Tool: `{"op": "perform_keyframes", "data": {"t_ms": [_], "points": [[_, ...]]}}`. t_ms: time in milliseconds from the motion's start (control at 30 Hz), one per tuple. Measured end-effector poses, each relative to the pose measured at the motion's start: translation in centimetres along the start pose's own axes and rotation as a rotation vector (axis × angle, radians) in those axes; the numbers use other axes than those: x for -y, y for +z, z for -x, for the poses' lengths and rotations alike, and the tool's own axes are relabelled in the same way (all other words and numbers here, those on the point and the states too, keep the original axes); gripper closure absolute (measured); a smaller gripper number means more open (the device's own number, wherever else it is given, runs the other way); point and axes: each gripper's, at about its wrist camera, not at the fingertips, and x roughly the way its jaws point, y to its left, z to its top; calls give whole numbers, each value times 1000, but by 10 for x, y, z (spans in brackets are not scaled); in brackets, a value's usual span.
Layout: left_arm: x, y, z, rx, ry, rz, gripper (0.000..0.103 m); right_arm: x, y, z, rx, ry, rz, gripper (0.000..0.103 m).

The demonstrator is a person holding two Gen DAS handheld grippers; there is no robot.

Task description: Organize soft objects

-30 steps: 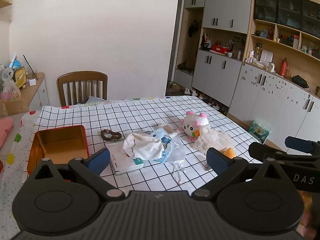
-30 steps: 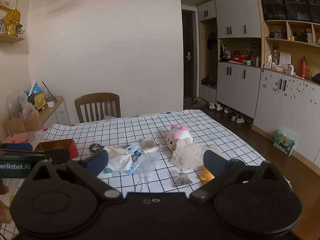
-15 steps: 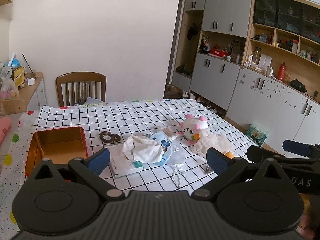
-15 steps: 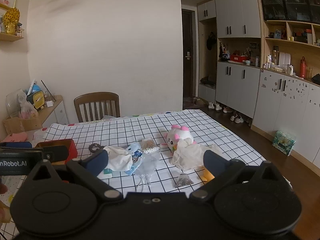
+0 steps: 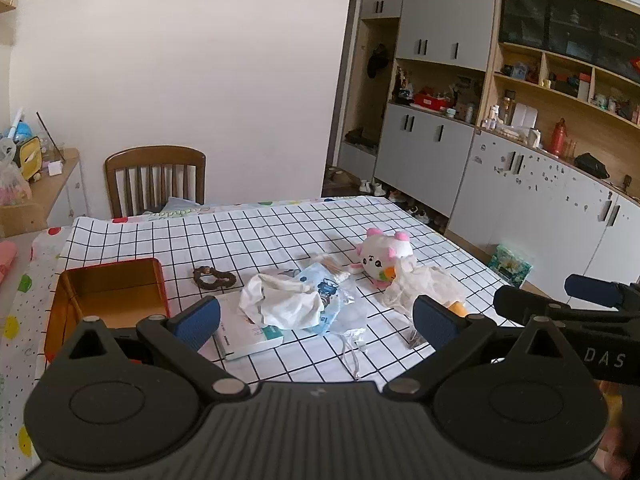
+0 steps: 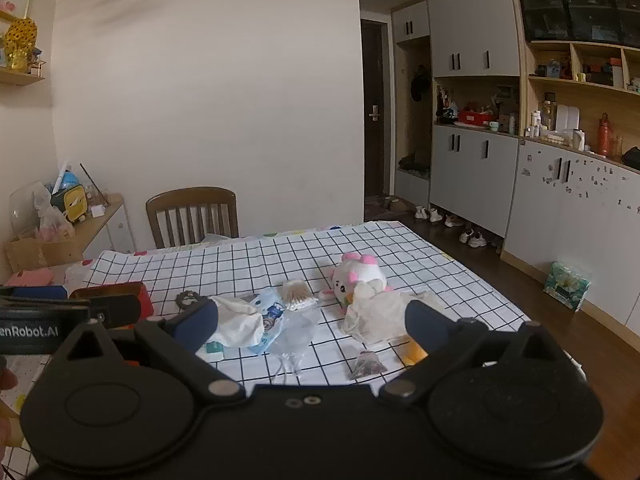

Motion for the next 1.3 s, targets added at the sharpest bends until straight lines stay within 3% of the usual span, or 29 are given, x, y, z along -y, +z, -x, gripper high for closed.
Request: {"op": "perform_keyframes", "data": {"t_ms": [500, 700, 933, 1300], "points": [[23, 11, -37, -16, 4, -26, 0, 28, 7, -28, -11, 7, 14, 3], [31, 14, -65, -30, 37, -39, 0, 53, 8, -57, -56, 32, -5, 4], [30, 15, -122, -105, 82, -36, 0, 85, 2, -101, -137, 34, 27, 7], [5, 1, -217, -253, 217, -28, 1, 129, -3, -185, -238, 54, 101, 10]]}}
